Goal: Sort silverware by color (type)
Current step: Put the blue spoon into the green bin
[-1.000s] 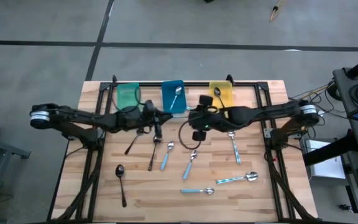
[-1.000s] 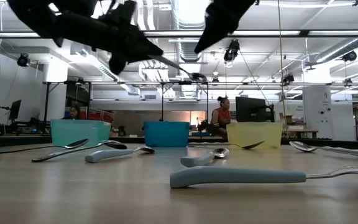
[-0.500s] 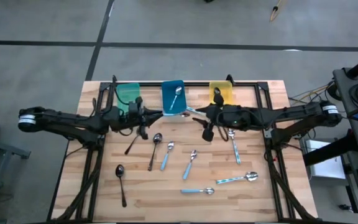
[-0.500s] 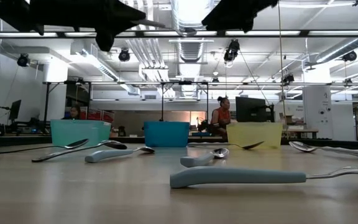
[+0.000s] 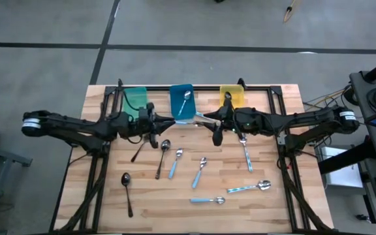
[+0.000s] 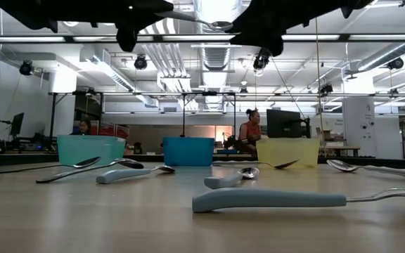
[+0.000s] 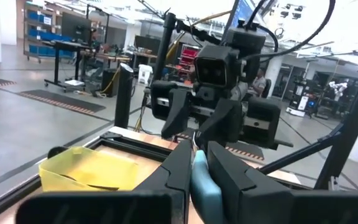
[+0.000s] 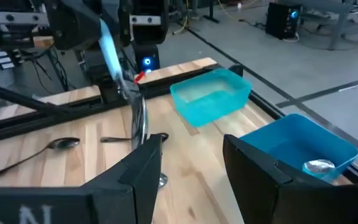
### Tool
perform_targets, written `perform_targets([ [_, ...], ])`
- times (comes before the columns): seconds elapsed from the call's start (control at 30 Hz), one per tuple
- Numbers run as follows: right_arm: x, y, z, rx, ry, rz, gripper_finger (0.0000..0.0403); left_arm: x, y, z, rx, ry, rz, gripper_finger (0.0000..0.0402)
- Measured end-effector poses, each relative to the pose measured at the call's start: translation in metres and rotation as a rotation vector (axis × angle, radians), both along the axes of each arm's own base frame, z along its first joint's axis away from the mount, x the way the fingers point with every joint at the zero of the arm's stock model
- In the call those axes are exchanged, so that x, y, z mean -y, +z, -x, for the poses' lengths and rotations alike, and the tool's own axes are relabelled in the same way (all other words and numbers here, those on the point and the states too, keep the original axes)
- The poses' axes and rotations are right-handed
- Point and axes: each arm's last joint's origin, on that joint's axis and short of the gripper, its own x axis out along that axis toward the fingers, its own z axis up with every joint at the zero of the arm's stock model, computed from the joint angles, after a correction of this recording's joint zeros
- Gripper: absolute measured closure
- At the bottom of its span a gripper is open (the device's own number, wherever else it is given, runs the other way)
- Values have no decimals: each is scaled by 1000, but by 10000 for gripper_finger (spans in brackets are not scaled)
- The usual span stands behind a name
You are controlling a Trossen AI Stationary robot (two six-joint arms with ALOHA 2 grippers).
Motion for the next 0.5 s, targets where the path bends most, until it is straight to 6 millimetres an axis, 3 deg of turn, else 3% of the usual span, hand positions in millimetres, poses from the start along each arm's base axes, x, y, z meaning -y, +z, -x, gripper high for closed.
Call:
perform_targets([
  [0.17,0,5,4,14,-21,12,239,0,0,-3,-4,1,3,381],
  [0.5,0,27,31,38,-33,24,239,-1,5,3,9,20,5,381],
])
